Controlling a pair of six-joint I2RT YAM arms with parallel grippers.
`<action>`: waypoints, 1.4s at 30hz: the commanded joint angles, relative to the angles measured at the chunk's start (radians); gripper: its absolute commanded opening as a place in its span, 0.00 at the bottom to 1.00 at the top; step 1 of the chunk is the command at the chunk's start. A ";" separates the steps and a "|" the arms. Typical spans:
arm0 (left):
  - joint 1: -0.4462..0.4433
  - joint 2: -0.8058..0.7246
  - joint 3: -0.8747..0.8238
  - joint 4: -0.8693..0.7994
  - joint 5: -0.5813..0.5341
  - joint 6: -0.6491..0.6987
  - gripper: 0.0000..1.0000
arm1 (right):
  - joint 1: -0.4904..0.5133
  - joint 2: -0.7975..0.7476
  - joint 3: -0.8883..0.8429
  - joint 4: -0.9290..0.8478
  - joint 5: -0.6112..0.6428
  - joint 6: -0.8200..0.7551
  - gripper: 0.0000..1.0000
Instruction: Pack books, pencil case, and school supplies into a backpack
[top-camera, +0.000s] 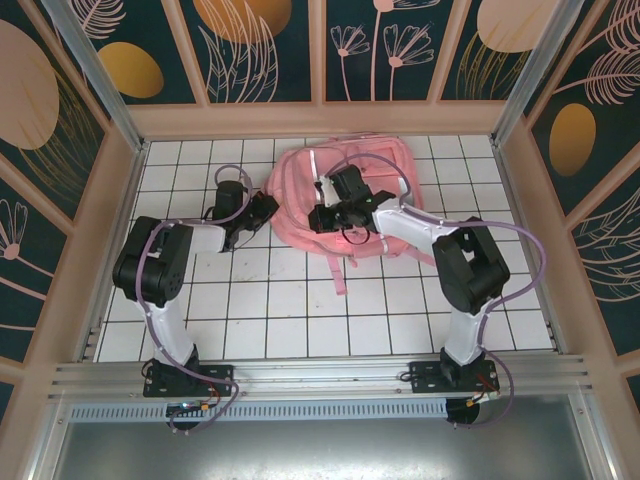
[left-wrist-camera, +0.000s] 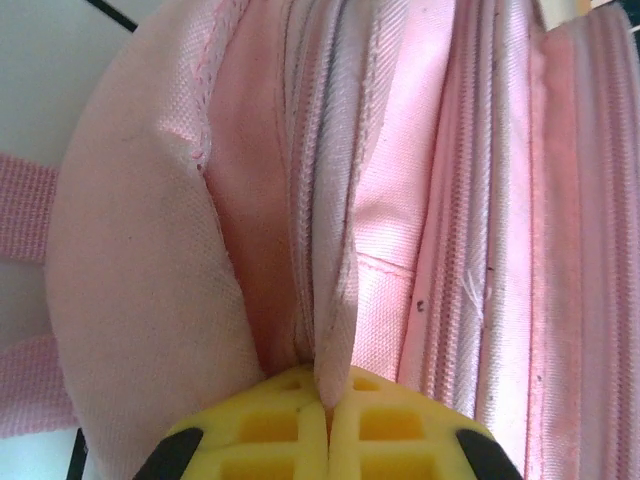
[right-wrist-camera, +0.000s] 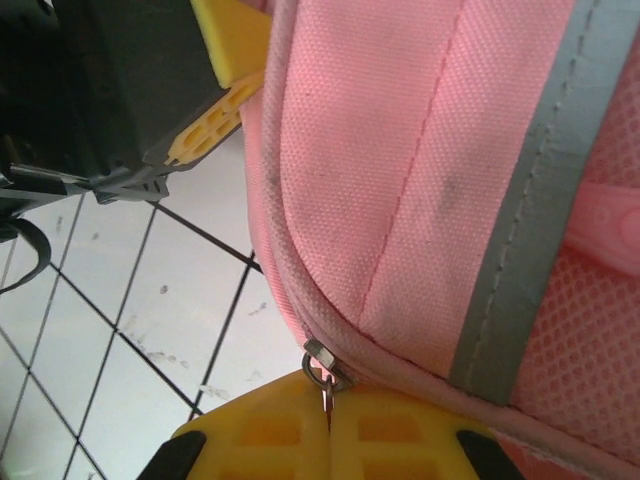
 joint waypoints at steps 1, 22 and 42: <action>0.027 0.001 -0.001 0.071 -0.084 -0.004 0.00 | -0.026 -0.086 -0.053 -0.130 0.126 -0.016 0.00; 0.074 -0.132 0.012 -0.064 -0.099 0.043 0.54 | -0.213 -0.261 -0.117 -0.070 0.137 0.007 0.89; 0.092 -0.591 -0.325 -0.195 -0.997 0.689 0.99 | -0.582 -0.391 -0.870 1.070 0.521 -0.321 0.98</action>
